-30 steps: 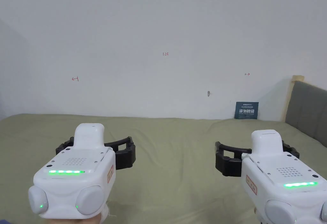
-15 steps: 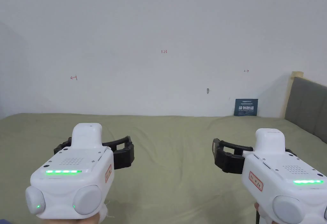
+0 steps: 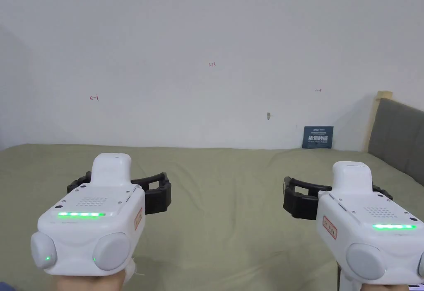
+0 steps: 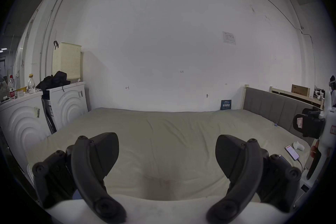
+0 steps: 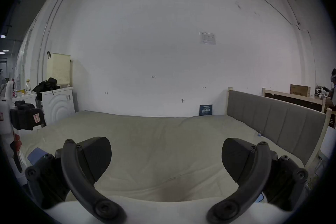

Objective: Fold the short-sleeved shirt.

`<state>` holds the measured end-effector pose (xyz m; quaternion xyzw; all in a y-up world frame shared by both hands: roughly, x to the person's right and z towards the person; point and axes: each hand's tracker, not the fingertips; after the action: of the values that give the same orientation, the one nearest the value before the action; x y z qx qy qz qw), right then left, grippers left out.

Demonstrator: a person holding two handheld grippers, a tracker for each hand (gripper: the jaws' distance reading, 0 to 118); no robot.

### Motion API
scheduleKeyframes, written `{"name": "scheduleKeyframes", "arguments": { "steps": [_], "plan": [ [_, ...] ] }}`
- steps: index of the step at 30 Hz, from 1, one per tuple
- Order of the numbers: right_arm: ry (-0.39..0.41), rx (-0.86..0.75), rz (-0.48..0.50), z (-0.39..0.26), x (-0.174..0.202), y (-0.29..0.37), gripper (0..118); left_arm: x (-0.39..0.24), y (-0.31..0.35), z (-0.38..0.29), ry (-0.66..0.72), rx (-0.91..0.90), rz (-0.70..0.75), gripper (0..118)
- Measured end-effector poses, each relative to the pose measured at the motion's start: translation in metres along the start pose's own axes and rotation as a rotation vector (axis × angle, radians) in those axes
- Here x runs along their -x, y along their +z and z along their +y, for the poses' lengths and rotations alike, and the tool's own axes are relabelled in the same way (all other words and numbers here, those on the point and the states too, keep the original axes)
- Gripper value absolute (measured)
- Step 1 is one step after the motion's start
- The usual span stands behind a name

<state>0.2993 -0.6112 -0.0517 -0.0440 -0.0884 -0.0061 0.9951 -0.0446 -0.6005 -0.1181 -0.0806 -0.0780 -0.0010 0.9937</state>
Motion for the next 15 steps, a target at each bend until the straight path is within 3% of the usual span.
{"name": "scheduleKeyframes", "arguments": {
  "steps": [9,15],
  "plan": [
    [-0.119,0.033,0.048,0.004,-0.012,-0.004,118,0.004,-0.001,-0.009,0.017,0.032,-0.002,112],
    [-0.042,0.026,0.064,0.007,-0.01,0.002,118,0.004,0.0,-0.009,0.006,0.035,0.002,112]
  ]
}}
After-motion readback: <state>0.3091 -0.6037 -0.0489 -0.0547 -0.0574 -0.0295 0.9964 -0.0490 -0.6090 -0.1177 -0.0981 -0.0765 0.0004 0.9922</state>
